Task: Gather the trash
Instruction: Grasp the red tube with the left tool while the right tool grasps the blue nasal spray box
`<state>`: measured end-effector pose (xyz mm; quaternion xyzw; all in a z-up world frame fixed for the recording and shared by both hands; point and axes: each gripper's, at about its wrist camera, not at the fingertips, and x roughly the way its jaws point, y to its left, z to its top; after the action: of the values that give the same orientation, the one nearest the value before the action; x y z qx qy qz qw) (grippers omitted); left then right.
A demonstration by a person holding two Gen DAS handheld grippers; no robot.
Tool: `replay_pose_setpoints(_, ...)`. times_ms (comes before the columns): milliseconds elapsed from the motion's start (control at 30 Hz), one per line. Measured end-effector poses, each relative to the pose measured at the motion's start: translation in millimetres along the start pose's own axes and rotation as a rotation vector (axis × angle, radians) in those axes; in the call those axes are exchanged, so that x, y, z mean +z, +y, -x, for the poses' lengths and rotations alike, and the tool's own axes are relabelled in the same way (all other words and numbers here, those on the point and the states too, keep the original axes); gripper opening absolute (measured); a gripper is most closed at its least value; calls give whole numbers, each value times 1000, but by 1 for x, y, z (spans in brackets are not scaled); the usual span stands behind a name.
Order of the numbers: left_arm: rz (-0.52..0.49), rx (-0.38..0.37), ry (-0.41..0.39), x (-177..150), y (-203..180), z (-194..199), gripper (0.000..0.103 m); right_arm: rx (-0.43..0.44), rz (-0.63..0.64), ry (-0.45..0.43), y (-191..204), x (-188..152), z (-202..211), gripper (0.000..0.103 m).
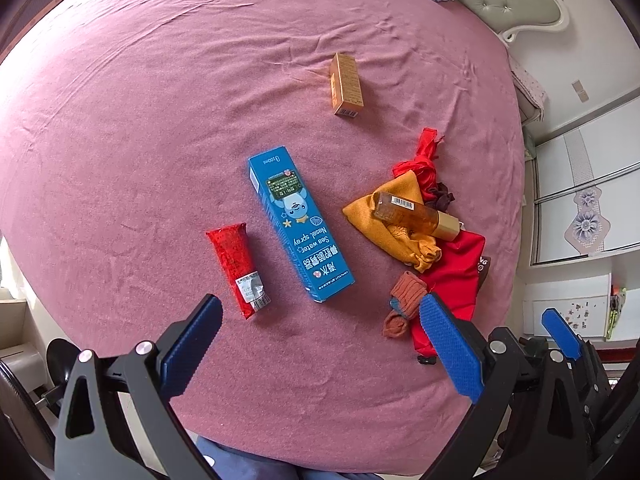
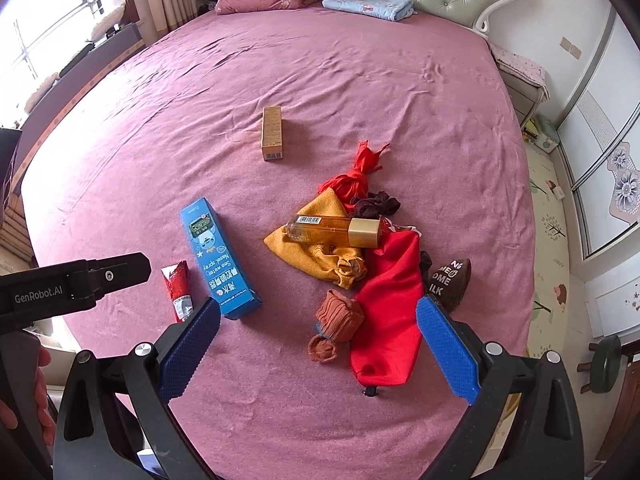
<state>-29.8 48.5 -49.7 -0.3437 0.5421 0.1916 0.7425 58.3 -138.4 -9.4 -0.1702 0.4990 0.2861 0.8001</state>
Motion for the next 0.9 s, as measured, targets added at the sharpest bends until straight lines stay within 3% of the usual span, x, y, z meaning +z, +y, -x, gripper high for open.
replay_pose_setpoints(500, 216, 60, 105, 0, 61, -58, 99, 70, 101, 94, 27, 1, -59, 94)
replay_pose_setpoints(900, 221, 102, 152, 11, 82, -110, 99, 108, 157, 160, 49, 4, -112, 94)
